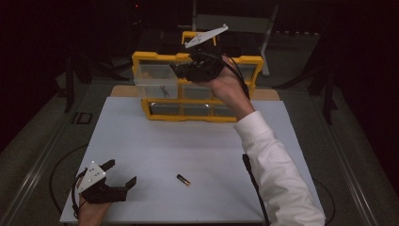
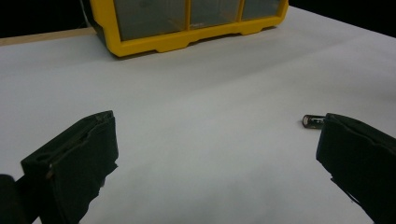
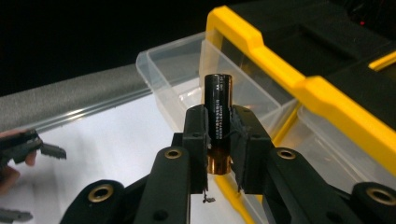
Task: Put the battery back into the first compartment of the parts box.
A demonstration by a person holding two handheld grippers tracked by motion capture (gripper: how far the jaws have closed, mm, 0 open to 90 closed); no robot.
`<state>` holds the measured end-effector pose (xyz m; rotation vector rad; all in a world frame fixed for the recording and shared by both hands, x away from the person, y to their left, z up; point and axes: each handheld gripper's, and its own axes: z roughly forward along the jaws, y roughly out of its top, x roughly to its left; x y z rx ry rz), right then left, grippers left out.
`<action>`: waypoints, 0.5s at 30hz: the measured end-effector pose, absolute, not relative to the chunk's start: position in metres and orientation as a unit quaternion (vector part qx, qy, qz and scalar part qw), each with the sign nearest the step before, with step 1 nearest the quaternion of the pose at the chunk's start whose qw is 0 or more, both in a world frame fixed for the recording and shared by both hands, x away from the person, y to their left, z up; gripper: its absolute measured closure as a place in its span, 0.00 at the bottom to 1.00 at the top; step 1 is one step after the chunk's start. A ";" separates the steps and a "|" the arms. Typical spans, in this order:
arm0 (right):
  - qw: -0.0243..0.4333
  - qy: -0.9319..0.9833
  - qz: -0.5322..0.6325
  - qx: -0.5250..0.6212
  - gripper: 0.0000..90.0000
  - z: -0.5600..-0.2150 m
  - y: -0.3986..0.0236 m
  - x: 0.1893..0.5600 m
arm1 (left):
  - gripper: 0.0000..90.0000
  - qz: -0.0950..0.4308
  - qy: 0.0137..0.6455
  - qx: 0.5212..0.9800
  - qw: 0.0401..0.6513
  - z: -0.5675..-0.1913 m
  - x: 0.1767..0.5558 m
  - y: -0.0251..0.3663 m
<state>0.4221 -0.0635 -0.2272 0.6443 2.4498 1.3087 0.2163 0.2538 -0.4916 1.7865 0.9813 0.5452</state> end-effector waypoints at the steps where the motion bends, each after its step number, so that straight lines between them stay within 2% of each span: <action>1: 0.146 0.849 0.455 0.225 0.85 -0.226 -0.062 0.423 | 0.00 0.225 0.405 0.736 0.493 -0.492 0.216 0.254; 15: 0.150 0.837 0.460 0.255 0.85 -0.220 -0.042 0.433 | 0.00 0.225 0.405 0.736 0.494 -0.491 0.216 0.255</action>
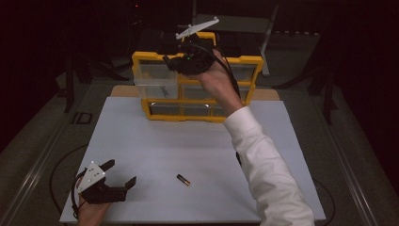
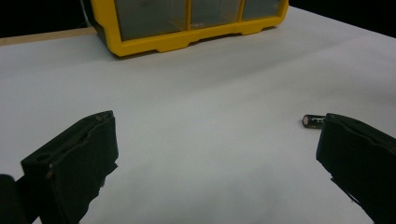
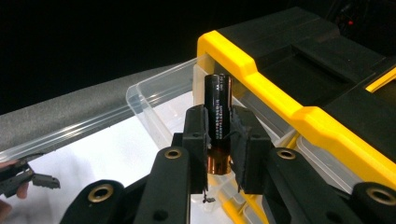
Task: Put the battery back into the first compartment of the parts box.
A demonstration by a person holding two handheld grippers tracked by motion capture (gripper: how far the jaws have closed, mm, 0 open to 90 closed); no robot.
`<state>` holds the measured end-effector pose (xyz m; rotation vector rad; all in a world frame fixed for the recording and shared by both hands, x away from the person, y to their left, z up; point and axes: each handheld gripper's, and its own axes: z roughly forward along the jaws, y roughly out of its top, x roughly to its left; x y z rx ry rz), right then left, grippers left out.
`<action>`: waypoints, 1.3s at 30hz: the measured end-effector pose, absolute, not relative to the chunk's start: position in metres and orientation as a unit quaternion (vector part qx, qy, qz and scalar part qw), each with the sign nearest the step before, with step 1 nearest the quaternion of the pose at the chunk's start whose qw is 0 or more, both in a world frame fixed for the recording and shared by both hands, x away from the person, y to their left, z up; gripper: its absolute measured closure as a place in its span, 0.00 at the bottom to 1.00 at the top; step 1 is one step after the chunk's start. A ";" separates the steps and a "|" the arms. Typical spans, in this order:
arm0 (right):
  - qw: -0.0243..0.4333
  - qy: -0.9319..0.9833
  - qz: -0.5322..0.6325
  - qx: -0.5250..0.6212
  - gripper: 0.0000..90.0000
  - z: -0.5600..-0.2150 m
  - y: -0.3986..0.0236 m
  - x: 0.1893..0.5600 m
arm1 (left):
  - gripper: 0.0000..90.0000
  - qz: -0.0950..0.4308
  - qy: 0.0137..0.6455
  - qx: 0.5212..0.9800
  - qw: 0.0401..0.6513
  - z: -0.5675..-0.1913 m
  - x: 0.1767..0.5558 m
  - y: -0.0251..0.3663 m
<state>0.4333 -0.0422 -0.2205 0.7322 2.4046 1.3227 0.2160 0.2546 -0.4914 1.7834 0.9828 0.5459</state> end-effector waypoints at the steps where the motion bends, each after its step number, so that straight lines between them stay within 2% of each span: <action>1: 0.150 0.836 0.460 0.258 0.85 -0.221 -0.041 0.434 | 0.00 0.225 0.405 0.735 0.494 -0.491 0.216 0.255; 10: 0.157 0.840 0.440 0.274 0.85 -0.224 -0.030 0.440 | 0.00 0.226 0.407 0.734 0.495 -0.491 0.215 0.256; 16: 0.146 0.841 0.436 0.285 0.84 -0.231 -0.029 0.444 | 0.00 0.226 0.407 0.734 0.495 -0.491 0.215 0.256; 17: 0.144 0.841 0.435 0.289 0.76 -0.232 -0.029 0.445 | 0.00 0.226 0.407 0.734 0.495 -0.491 0.215 0.256; 18: 0.139 0.841 0.434 0.293 0.63 -0.233 -0.029 0.446 | 0.00 0.225 0.407 0.734 0.495 -0.491 0.215 0.256; 20: 0.141 0.843 0.429 0.292 0.44 -0.235 -0.027 0.446 | 0.00 0.225 0.406 0.734 0.495 -0.491 0.216 0.257; 21: 0.147 0.843 0.426 0.295 0.37 -0.236 -0.027 0.445 | 0.00 0.225 0.406 0.735 0.494 -0.491 0.215 0.257; 26: 0.150 0.847 0.419 0.291 0.29 -0.235 -0.034 0.439 | 0.00 0.225 0.407 0.735 0.494 -0.491 0.215 0.256; 28: 0.158 0.849 0.413 0.289 0.22 -0.236 -0.036 0.436 | 0.00 0.225 0.406 0.735 0.494 -0.491 0.216 0.256; 32: 0.160 0.853 0.407 0.285 0.17 -0.238 -0.043 0.432 | 0.00 0.225 0.405 0.736 0.493 -0.492 0.216 0.255; 39: 0.163 0.863 0.386 0.282 0.16 -0.247 -0.052 0.424 | 0.00 0.224 0.406 0.736 0.494 -0.492 0.216 0.255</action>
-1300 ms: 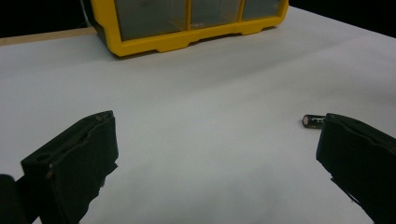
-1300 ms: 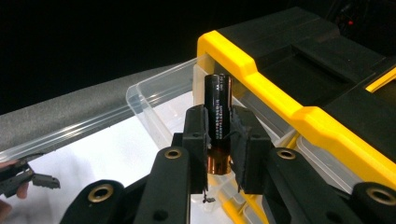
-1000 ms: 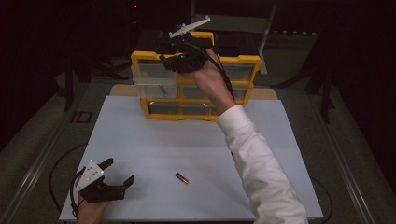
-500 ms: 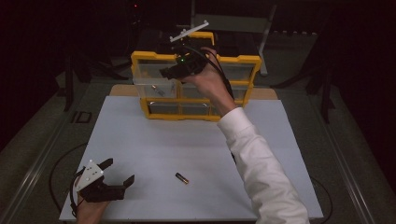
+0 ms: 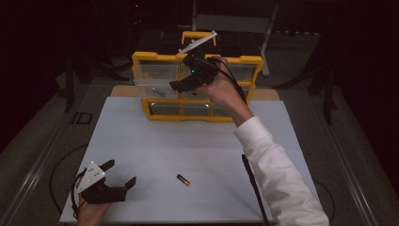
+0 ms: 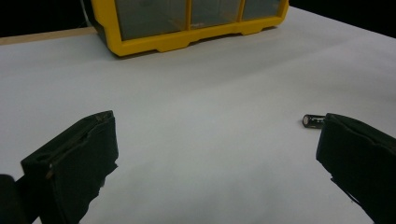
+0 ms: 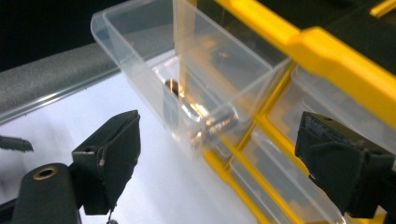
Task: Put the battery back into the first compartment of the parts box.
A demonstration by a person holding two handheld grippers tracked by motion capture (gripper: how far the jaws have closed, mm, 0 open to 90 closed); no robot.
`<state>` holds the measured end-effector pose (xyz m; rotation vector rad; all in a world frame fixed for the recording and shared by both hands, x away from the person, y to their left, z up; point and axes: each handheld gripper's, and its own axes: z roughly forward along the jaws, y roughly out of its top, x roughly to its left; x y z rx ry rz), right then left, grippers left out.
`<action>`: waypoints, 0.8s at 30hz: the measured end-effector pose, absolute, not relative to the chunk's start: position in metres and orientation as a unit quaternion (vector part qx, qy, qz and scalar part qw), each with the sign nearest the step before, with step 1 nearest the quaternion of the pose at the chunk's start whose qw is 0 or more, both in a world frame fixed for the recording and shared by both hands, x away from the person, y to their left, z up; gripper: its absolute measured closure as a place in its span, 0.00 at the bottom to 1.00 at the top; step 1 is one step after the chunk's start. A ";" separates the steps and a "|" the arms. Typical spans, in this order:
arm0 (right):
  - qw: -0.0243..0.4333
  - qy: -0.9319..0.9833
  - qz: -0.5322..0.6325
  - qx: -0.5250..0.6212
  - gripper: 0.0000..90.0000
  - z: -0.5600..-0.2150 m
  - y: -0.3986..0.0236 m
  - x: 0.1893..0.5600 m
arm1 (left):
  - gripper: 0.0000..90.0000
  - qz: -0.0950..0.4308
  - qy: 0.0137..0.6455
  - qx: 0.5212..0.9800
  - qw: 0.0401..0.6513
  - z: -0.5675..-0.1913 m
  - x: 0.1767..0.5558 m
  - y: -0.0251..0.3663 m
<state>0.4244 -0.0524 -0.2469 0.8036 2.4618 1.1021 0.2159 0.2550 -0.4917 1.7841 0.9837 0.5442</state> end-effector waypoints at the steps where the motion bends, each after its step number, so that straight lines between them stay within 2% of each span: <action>1: 0.163 0.864 0.384 0.282 0.16 -0.249 -0.053 0.423 | 0.00 0.224 0.406 0.736 0.494 -0.492 0.216 0.255; 17: 0.150 0.897 0.341 0.239 0.17 -0.289 -0.054 0.394 | 0.00 0.226 0.406 0.734 0.495 -0.492 0.216 0.255; 24: 0.144 0.908 0.323 0.225 0.18 -0.324 -0.052 0.382 | 0.00 0.228 0.405 0.734 0.495 -0.491 0.215 0.254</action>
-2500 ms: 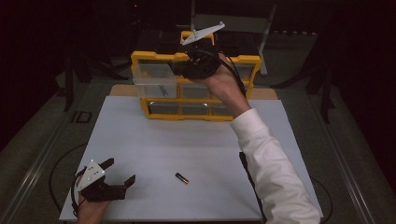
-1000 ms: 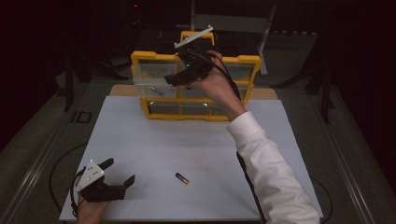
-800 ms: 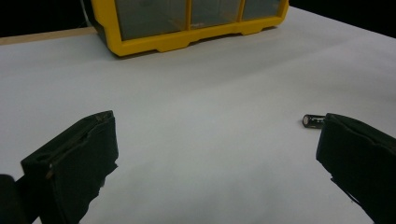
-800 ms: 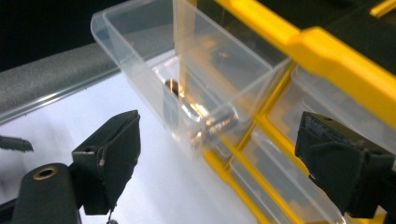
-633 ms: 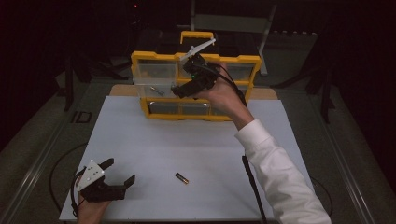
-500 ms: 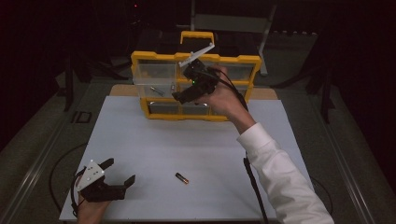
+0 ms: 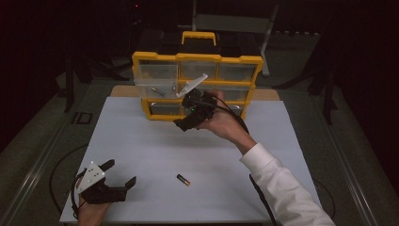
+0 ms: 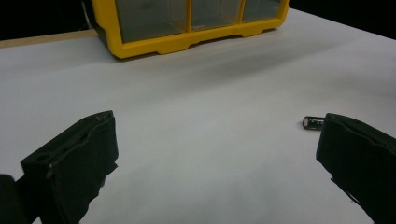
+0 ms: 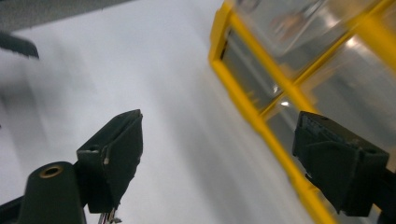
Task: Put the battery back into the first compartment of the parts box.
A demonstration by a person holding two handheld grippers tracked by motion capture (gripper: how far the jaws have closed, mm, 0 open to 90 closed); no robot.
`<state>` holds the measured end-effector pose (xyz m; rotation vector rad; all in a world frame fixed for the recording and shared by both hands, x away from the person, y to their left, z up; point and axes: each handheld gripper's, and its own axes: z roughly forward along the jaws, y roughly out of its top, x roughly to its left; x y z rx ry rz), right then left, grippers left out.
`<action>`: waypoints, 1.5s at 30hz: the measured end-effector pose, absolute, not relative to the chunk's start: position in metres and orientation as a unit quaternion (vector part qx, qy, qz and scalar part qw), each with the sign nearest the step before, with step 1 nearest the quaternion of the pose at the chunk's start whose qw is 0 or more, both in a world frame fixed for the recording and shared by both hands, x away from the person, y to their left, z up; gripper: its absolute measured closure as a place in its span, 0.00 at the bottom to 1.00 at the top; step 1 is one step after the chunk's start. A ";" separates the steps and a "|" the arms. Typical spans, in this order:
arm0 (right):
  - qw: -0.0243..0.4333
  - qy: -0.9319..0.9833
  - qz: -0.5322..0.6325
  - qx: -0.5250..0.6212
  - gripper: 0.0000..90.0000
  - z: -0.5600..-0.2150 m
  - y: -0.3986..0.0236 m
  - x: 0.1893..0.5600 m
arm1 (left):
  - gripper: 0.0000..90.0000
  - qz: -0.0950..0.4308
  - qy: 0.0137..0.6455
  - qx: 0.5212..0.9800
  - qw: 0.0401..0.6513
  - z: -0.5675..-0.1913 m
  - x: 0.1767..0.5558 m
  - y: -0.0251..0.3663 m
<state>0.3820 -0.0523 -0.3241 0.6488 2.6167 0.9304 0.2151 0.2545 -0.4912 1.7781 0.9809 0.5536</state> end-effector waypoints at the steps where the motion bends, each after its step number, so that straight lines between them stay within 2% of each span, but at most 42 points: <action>1: 0.139 0.909 0.321 0.226 0.18 -0.329 -0.052 0.381 | 0.00 0.229 0.404 0.735 0.494 -0.491 0.215 0.255; 27: 0.061 0.940 0.265 0.207 0.18 -0.430 -0.056 0.341 | 0.00 0.231 0.406 0.732 0.496 -0.491 0.215 0.254; 45: 0.030 0.963 0.204 0.172 0.22 -0.474 -0.038 0.326 | 0.00 0.230 0.406 0.733 0.495 -0.491 0.215 0.254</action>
